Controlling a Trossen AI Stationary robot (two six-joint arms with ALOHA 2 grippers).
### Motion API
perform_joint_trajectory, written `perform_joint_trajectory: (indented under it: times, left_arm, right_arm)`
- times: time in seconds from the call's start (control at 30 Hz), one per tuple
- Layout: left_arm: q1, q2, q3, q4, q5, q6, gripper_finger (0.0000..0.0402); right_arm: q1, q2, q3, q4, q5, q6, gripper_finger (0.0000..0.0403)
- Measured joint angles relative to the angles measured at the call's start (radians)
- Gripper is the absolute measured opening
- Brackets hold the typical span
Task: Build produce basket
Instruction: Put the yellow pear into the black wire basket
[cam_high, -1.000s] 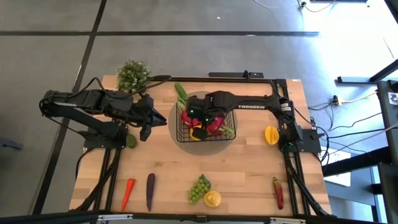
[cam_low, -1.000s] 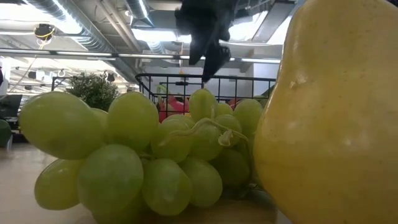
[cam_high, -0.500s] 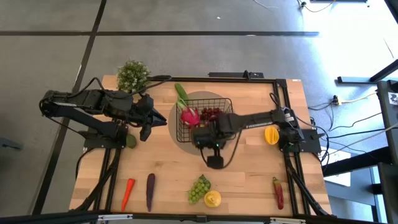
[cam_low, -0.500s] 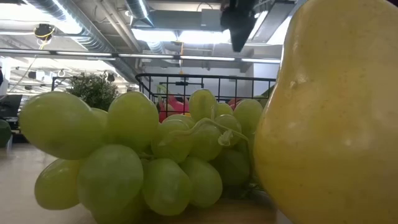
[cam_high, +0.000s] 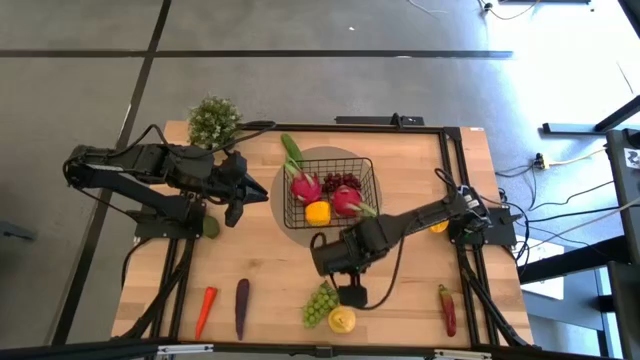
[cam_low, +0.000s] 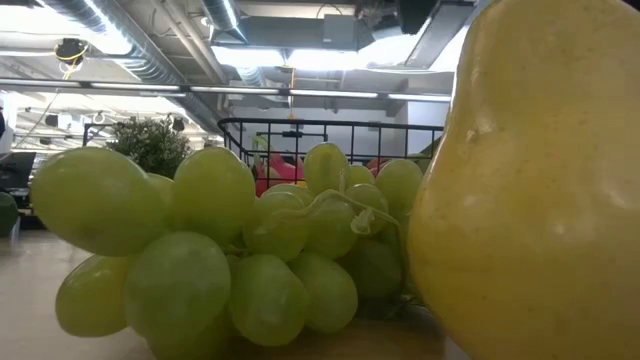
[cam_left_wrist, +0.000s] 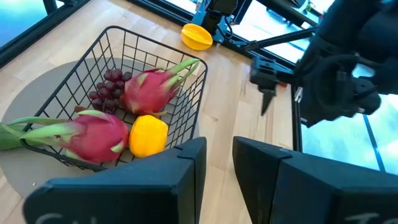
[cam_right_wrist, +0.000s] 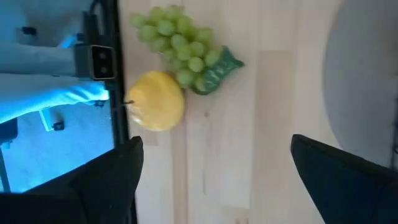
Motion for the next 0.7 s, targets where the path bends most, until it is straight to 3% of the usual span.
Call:
perform_joint_trajectory:
  times: [0.2, 0.7]
  left_arm:
    - [0.0, 0.0, 0.0, 0.0, 0.0, 0.0, 0.0069]
    - [0.0, 0.0, 0.0, 0.0, 0.0, 0.0, 0.0069]
  right_arm:
    - [0.033, 0.0, 0.0, -0.001, 0.012, -0.024, 0.0392]
    - [0.13, 0.001, -0.001, 0.029, 0.231, 0.063, 0.0392]
